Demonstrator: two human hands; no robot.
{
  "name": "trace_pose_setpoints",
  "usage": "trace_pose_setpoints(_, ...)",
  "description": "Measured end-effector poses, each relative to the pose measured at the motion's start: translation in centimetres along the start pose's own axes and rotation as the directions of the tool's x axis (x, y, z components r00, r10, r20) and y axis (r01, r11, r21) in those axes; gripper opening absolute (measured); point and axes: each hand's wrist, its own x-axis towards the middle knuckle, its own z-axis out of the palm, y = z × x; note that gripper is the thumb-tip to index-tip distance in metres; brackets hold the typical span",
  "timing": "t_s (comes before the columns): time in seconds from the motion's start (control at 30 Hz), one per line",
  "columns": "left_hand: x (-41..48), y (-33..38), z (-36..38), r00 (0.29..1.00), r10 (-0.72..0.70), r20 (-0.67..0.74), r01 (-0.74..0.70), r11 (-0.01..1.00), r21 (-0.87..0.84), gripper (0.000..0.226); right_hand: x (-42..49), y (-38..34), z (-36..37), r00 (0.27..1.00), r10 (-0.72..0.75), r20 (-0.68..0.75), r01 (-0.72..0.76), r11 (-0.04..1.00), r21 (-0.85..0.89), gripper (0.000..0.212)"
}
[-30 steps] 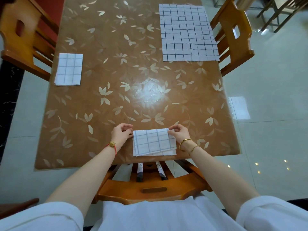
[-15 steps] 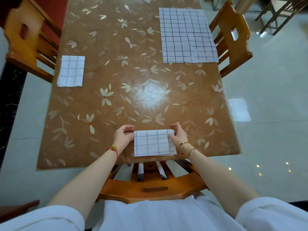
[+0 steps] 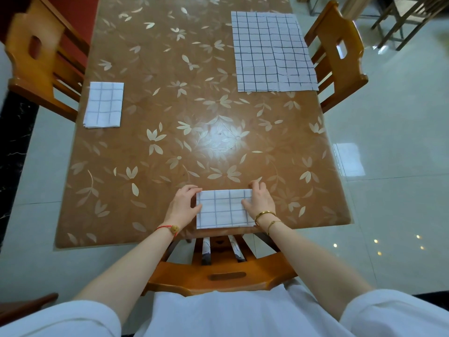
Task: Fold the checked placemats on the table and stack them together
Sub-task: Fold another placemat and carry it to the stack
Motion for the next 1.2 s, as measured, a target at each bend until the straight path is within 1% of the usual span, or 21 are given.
trace_pose_setpoints(0.1,-0.7,0.3,0.3,0.998,0.026,-0.065,-0.022,0.997,0.074,0.050,-0.3,-0.8,0.0,0.983,-0.151,-0.106,0.133,0.978,-0.162,0.045)
trace_pose_setpoints(0.17,-1.2,0.2,0.5,0.992,0.076,-0.099,-0.062,0.988,0.142,0.048,-0.5,-1.7,0.2,0.940,-0.308,-0.144,0.261,0.925,-0.277,0.038)
trace_pose_setpoints(0.2,-1.4,0.1,0.6,0.990,0.102,-0.099,-0.083,0.980,0.183,0.049,-0.6,-2.2,0.4,0.910,-0.390,-0.140,0.333,0.890,-0.312,0.035)
trace_pose_setpoints(0.23,-1.6,0.0,0.8,0.988,0.123,-0.089,-0.101,0.970,0.222,0.050,-0.7,-2.8,0.7,0.880,-0.461,-0.116,0.408,0.858,-0.312,0.036)
trace_pose_setpoints(0.3,-1.9,-0.2,1.0,0.989,0.139,-0.042,-0.121,0.948,0.295,0.056,-1.2,-3.9,1.3,0.838,-0.546,-0.019,0.523,0.811,-0.261,0.044)
trace_pose_setpoints(0.37,-2.1,-0.1,1.3,0.991,0.132,0.018,-0.129,0.923,0.363,0.064,-1.8,-4.9,1.9,0.831,-0.536,0.149,0.556,0.792,-0.254,0.054)
trace_pose_setpoints(0.43,-2.2,0.1,1.5,0.993,0.103,0.061,-0.119,0.899,0.421,0.069,-2.1,-5.6,2.6,0.837,-0.474,0.274,0.541,0.790,-0.288,0.058)
trace_pose_setpoints(0.5,-2.3,0.2,1.7,0.994,0.069,0.089,-0.103,0.873,0.477,0.073,-2.3,-5.9,3.1,0.844,-0.430,0.320,0.522,0.792,-0.315,0.058)
trace_pose_setpoints(0.57,-2.4,0.2,1.9,0.994,0.042,0.103,-0.088,0.860,0.502,0.075,-2.3,-5.9,3.3,0.848,-0.411,0.334,0.512,0.799,-0.316,0.058)
trace_pose_setpoints(0.7,-2.5,0.3,2.1,0.993,0.010,0.116,-0.066,0.866,0.495,0.076,-2.2,-4.3,2.6,0.864,-0.389,0.318,0.488,0.801,-0.347,0.057)
trace_pose_setpoints(0.83,-2.5,0.6,2.0,0.994,-0.009,0.110,-0.045,0.879,0.475,0.076,-2.5,-0.7,1.1,0.907,-0.322,0.271,0.407,0.837,-0.366,0.056)
trace_pose_setpoints(0.97,-2.6,0.7,2.1,0.994,-0.017,0.106,-0.034,0.886,0.462,0.075,-2.8,2.7,-0.2,0.956,-0.226,0.187,0.284,0.871,-0.401,0.056)
trace_pose_setpoints(1.07,-2.7,0.7,2.2,0.993,-0.018,0.115,-0.035,0.892,0.451,0.074,-2.9,3.0,-0.6,0.982,-0.148,0.116,0.183,0.897,-0.403,0.057)
trace_pose_setpoints(1.13,-2.7,0.7,2.2,0.992,-0.014,0.126,-0.044,0.896,0.441,0.073,-3.1,1.8,-0.7,0.980,-0.182,0.073,0.197,0.904,-0.380,0.057)
trace_pose_setpoints(1.2,-2.8,0.5,2.2,0.992,-0.007,0.128,-0.049,0.903,0.428,0.070,-3.2,-0.3,-0.6,0.950,-0.298,0.095,0.312,0.888,-0.337,0.057)
